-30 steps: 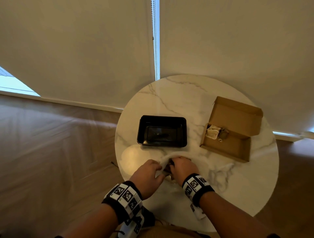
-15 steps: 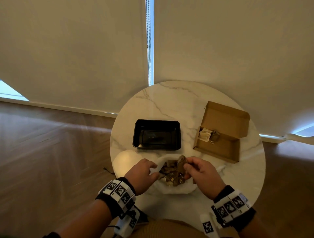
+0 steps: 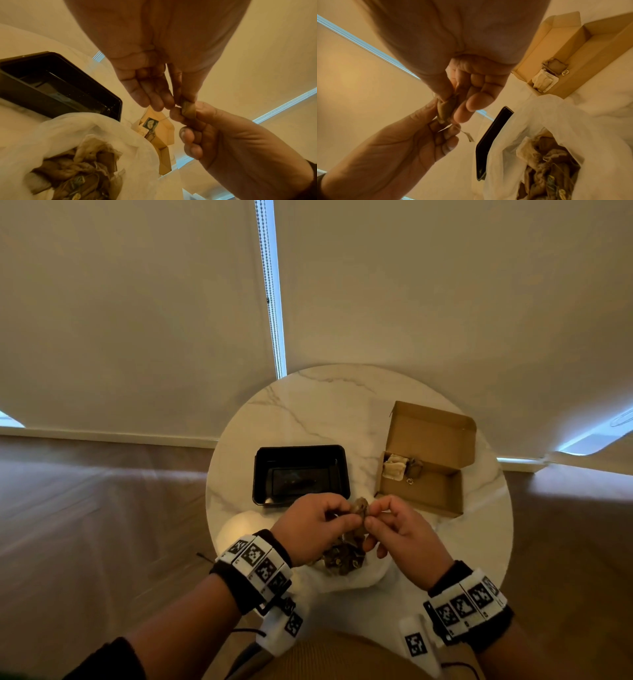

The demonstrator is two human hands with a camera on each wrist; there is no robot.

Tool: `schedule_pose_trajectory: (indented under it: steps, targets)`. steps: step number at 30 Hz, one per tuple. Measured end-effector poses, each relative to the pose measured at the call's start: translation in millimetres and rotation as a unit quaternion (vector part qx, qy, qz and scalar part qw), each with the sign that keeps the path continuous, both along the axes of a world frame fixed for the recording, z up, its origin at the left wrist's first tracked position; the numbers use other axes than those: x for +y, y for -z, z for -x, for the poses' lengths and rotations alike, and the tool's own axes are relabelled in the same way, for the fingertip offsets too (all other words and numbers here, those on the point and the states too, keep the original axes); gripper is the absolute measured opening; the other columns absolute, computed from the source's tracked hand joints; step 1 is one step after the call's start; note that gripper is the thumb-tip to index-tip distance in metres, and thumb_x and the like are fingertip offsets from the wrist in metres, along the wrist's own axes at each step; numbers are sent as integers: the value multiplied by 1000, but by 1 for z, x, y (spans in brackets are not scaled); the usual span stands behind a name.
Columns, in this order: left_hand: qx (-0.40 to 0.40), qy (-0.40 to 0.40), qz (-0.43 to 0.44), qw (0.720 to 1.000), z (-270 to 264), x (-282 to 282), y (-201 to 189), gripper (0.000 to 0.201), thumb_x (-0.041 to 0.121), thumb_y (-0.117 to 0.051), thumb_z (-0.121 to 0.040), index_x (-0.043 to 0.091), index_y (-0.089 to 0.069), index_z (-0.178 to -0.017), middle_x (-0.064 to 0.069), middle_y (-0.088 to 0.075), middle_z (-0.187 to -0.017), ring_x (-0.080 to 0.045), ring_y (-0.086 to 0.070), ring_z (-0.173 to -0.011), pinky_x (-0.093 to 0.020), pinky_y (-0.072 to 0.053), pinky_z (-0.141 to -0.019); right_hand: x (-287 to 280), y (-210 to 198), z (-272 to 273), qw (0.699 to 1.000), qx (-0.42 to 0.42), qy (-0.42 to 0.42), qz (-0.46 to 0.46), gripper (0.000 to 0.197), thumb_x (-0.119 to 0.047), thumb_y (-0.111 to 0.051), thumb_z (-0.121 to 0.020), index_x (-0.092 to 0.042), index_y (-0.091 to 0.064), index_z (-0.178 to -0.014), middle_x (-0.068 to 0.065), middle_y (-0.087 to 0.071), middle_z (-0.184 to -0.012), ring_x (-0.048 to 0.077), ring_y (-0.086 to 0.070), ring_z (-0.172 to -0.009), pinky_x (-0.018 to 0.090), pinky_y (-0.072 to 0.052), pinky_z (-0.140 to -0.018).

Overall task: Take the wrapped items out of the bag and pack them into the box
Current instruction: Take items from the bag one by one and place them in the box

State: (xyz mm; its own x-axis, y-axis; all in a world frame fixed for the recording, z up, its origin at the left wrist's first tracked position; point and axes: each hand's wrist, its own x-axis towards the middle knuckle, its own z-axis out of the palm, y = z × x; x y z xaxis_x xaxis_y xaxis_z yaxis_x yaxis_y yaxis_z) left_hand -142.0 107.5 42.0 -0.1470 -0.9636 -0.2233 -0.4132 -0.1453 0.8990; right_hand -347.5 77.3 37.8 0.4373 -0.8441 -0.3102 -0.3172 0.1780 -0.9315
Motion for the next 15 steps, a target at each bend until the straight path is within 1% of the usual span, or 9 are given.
schedule_pose_trajectory:
  steps: [2,4,6,8,10,11,13,14,15]
  targets:
    - [-4,3,10,1000,-3,-6,-2,12,31,-72,-95,21,-75,-90,1,-71,-80,-15,-67,-75,-34,-56,-74,-2,-1,0,1000,-10,11,-7,8,-10,-62,-100,-12,-61,-108,12,-75,-86,25,-71,-71,36,-52,-60]
    - [-10,13,20,1000,-7,-11,-1,11,32,-73,-94,23,-75,-88,3,-70,-79,-8,-64,-73,-28,-54,-71,-5,-1,0,1000,-21,15,-18,13,-10,-63,-99,-12,-64,-112,11,-76,-89,25,-70,-72,33,-51,-59]
    - [-27,20,31,999,-9,-14,-2,10,33,-74,-93,26,-74,-86,9,-66,-81,-2,-61,-76,-22,-50,-73,-8,-1,1,999,-32,12,-23,17,-8,-64,-99,-12,-67,-115,11,-75,-89,23,-69,-72,30,-50,-58]
    - [-17,11,27,999,-11,-17,-3,11,35,-77,-90,25,-74,-86,8,-67,-85,-6,-63,-79,-24,-52,-76,-11,-2,0,999,-46,4,-24,19,-7,-64,-98,-10,-69,-116,13,-74,-88,22,-67,-72,29,-50,-58]
    - [28,-9,8,1000,-13,-20,-3,14,36,-78,-89,23,-74,-85,1,-73,-90,-17,-68,-85,-33,-57,-80,-14,-5,-2,997,-65,-1,-29,17,-5,-63,-98,-7,-70,-114,14,-72,-85,21,-66,-70,29,-50,-58]
    - [50,-18,-1,999,-13,-21,-4,15,38,-77,-90,24,-73,-85,-1,-74,-91,-20,-69,-85,-36,-57,-82,-15,-7,-3,996,-77,0,-34,16,-4,-62,-98,-6,-70,-112,12,-72,-81,21,-65,-69,29,-51,-58]
    - [102,-33,-24,994,-14,-21,-4,22,47,-69,-94,25,-71,-90,3,-73,-91,-15,-68,-84,-37,-56,-86,-18,-10,-6,992,-110,14,-52,14,-6,-63,-98,-3,-70,-110,12,-70,-76,17,-63,-64,26,-50,-56]
    - [143,-42,-48,988,-13,-21,-3,30,52,-63,-95,23,-71,-98,3,-73,-95,-13,-68,-90,-39,-55,-92,-20,-12,-7,990,-129,24,-61,15,-9,-66,-96,-2,-70,-109,13,-68,-74,16,-62,-62,26,-49,-55]
    - [189,-45,-76,978,-12,-21,-2,41,56,-58,-95,19,-70,-109,0,-74,-104,-15,-70,-100,-41,-55,-99,-21,-14,-8,986,-145,33,-69,21,-14,-68,-93,0,-69,-109,15,-67,-74,16,-61,-61,25,-49,-55]
